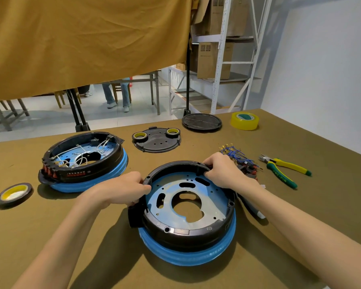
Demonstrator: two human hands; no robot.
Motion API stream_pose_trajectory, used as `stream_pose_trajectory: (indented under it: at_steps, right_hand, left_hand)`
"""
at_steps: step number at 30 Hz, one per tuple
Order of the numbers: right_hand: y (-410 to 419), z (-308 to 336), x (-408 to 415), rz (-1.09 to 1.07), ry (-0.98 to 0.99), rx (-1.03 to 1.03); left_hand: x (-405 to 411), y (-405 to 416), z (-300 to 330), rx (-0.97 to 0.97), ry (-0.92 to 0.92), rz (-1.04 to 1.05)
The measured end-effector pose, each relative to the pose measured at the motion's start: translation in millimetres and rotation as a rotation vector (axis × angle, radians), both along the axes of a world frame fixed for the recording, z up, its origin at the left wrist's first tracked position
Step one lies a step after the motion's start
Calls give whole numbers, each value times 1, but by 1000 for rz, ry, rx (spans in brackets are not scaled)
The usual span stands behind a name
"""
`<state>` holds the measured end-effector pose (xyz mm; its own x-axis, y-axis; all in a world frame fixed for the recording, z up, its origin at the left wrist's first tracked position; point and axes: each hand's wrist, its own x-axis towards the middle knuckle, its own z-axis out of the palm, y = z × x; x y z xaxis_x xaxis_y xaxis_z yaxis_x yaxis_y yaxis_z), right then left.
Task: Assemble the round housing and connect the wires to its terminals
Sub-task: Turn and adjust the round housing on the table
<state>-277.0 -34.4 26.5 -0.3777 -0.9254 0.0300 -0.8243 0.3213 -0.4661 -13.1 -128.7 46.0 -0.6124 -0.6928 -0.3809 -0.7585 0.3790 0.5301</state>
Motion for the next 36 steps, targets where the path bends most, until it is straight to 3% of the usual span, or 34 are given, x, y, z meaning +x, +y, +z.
stream_pose_trajectory:
  at_steps: [5, 12, 36]
  right_hand:
    - [-6, 3, 4, 25, 33, 30]
    - [-3, 3, 2, 32, 32, 25]
    - [-17, 5, 15, 134, 145, 72]
  left_hand:
    - [7, -4, 5, 69, -4, 25]
    - [14, 0, 10, 153, 177, 146]
    - [9, 2, 17, 109, 105, 173]
